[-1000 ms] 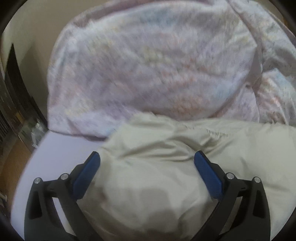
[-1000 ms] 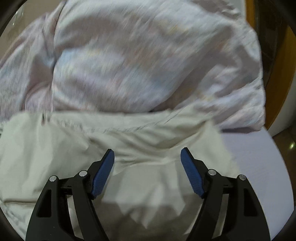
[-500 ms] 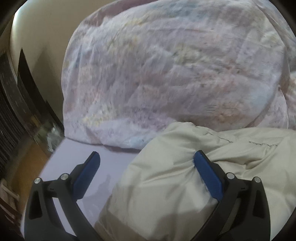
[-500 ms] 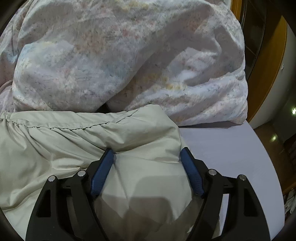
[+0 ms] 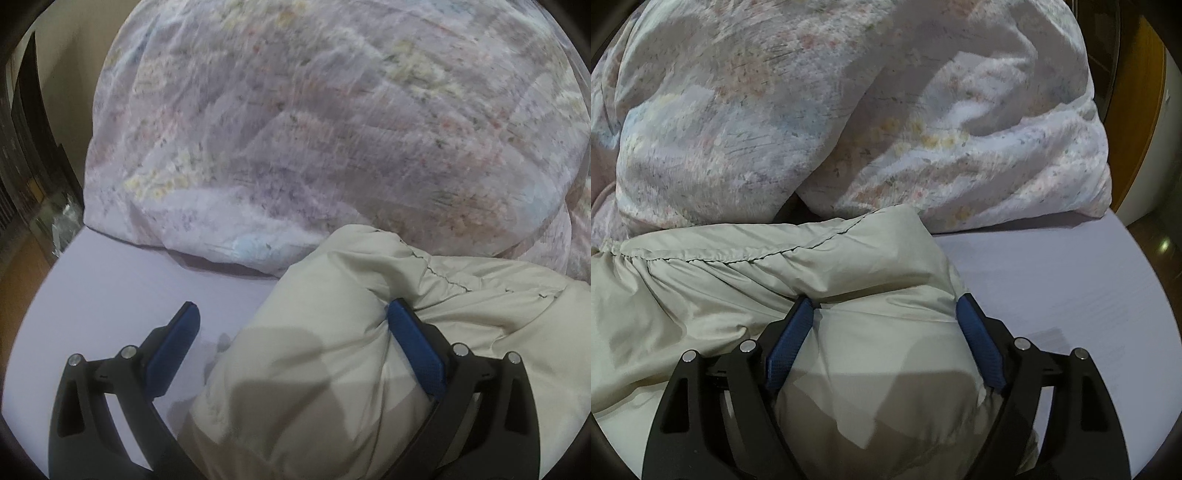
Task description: Fold large clothes
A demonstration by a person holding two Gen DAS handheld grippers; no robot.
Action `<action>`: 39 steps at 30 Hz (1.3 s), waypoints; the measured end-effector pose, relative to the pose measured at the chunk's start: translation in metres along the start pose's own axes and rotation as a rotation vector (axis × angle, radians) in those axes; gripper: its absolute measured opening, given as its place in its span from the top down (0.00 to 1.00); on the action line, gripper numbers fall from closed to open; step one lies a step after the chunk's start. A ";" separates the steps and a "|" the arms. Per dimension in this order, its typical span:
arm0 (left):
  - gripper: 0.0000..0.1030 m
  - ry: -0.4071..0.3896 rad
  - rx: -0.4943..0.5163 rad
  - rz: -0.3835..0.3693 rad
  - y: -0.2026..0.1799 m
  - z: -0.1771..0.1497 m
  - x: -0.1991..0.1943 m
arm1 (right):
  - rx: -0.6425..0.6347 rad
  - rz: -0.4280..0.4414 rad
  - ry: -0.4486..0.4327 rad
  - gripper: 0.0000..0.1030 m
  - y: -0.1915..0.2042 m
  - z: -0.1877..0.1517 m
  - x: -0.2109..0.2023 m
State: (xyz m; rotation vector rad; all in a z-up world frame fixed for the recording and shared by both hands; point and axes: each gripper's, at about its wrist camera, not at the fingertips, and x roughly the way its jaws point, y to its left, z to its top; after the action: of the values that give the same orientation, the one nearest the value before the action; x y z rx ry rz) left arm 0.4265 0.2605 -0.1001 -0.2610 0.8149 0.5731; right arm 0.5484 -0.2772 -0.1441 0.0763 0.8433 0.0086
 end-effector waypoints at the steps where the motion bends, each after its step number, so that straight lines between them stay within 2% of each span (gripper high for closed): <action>1: 0.02 0.003 -0.005 -0.004 0.002 0.001 0.001 | 0.002 0.001 0.002 0.21 -0.001 0.000 0.001; 13: 0.02 0.019 -0.013 -0.008 0.011 -0.003 0.018 | 0.006 -0.005 0.018 0.19 0.002 -0.002 0.008; 34: 0.02 0.019 -0.019 -0.012 0.013 -0.005 0.020 | 0.014 -0.006 0.023 0.16 -0.002 -0.004 0.010; 39: 0.02 0.021 -0.018 0.022 0.010 -0.007 0.012 | 0.023 -0.030 0.028 0.13 -0.001 -0.005 -0.001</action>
State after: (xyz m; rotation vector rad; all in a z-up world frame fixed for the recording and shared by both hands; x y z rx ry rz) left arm 0.4230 0.2706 -0.1135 -0.2747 0.8342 0.5993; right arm 0.5439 -0.2782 -0.1472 0.0848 0.8726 -0.0284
